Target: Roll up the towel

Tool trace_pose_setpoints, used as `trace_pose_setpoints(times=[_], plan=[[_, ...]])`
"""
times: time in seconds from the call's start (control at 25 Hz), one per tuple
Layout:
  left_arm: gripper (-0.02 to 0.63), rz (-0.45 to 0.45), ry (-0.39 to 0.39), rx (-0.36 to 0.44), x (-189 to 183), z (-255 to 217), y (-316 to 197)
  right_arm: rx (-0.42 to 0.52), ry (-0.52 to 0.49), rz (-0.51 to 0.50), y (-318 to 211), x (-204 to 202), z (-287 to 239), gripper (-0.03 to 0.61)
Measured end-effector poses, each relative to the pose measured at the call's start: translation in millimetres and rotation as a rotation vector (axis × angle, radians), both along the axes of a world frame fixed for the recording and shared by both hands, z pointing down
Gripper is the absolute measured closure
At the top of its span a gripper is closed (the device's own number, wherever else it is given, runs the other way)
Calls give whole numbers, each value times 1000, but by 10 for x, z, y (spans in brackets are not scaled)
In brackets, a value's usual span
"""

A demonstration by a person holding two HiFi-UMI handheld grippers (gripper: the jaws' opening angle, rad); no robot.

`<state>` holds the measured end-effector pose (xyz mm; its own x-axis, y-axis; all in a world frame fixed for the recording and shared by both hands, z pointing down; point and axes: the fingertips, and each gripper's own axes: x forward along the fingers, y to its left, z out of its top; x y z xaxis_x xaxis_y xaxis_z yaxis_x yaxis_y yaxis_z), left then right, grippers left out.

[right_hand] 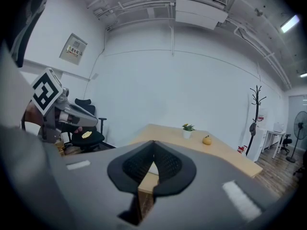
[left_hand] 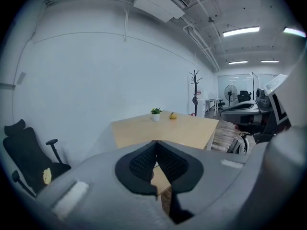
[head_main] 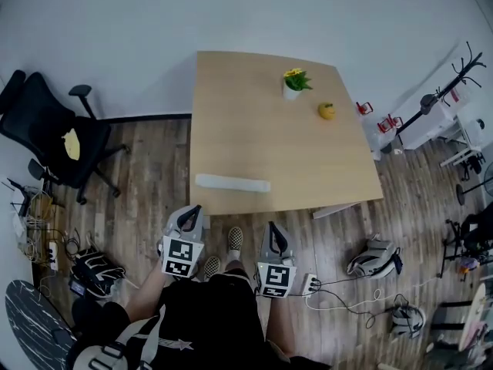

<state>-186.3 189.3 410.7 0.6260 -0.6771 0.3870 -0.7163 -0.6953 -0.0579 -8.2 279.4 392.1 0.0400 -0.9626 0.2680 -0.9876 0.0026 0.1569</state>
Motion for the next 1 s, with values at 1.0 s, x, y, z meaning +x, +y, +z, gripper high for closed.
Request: trace_pose_setpoints(times=[1.0], plan=[[603,16,-7,39,-15,-96,-27,7,8,-13,-54,-40,-50,574]])
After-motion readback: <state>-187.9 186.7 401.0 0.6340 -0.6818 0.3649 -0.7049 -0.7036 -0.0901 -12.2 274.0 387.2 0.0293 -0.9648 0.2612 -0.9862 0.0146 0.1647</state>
